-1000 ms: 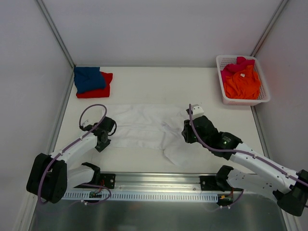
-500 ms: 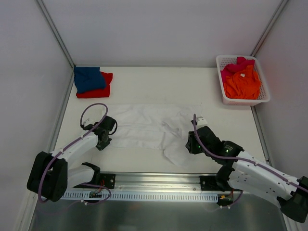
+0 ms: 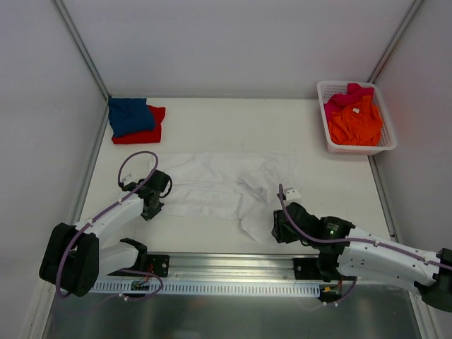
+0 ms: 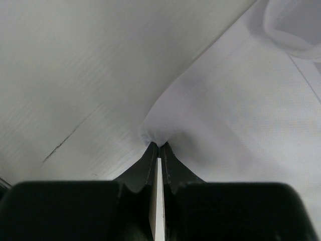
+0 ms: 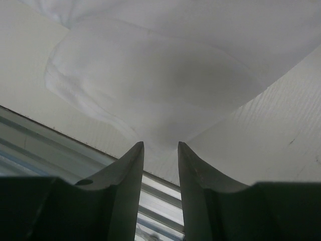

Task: Fold and stack the t-shirts
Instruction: Fold the tshirt

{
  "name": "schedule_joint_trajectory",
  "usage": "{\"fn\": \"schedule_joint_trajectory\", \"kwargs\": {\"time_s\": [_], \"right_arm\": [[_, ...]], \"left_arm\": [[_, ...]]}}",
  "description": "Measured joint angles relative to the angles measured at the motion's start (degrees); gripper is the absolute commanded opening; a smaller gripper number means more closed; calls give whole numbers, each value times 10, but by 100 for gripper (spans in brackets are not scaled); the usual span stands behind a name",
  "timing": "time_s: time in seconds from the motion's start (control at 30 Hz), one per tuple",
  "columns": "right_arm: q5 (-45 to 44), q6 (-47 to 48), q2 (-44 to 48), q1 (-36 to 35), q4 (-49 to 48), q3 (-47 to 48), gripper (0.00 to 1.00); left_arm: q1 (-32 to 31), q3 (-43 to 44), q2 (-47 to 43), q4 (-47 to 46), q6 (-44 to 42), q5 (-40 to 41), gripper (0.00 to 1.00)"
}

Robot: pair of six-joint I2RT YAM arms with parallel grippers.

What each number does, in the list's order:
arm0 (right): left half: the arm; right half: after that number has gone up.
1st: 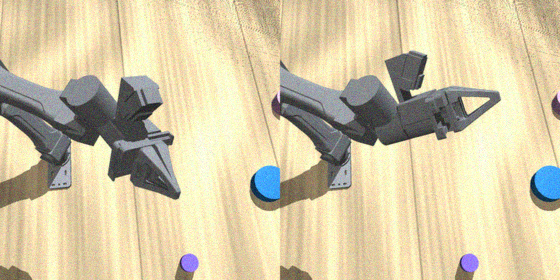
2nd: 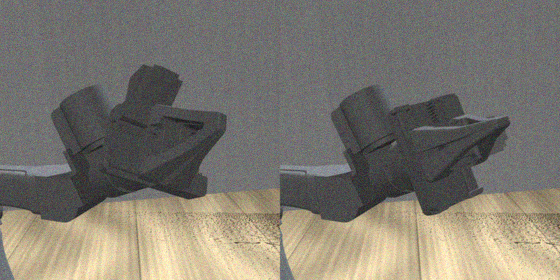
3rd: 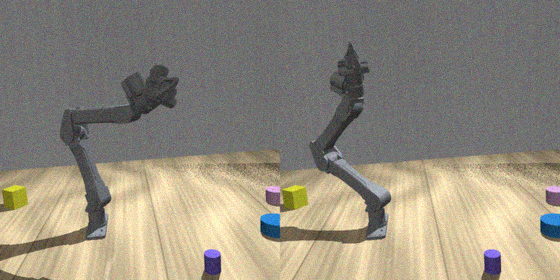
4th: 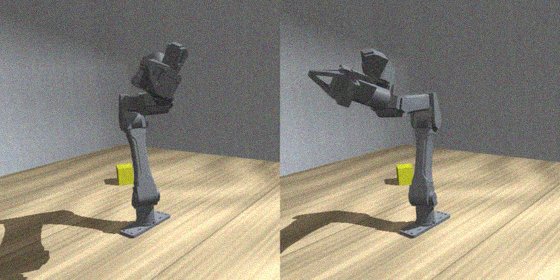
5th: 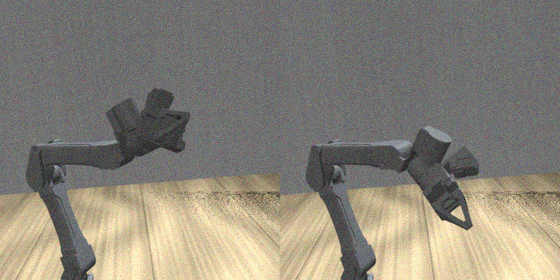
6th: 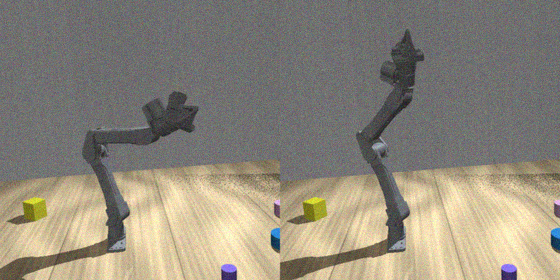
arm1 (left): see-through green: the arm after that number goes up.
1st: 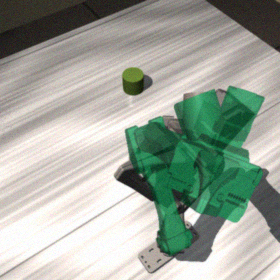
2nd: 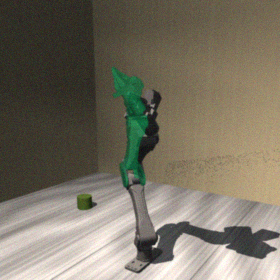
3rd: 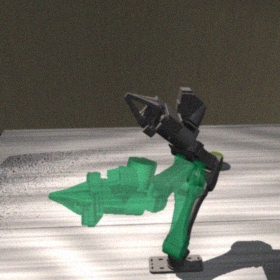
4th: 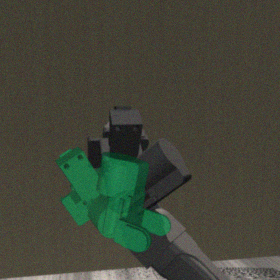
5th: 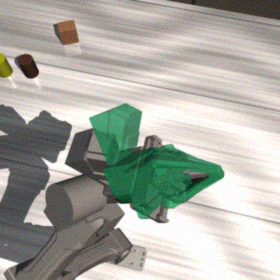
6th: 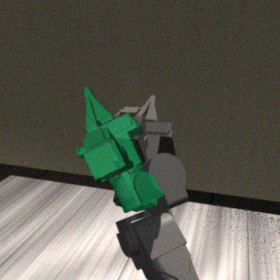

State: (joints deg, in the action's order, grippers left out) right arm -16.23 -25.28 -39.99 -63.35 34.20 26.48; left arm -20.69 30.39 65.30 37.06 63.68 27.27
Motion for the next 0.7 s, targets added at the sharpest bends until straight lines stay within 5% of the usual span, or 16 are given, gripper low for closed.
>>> {"fn": "schedule_joint_trajectory", "kwargs": {"time_s": [0.37, 0.7], "right_arm": [[-67, -102, 6, -120, 55, -16, 43], [-118, -157, -83, -186, 76, -15, 48]], "left_arm": [[0, 0, -1, -3, 0, 0, 0], [0, 0, -1, -4, 0, 0, 0]]}}
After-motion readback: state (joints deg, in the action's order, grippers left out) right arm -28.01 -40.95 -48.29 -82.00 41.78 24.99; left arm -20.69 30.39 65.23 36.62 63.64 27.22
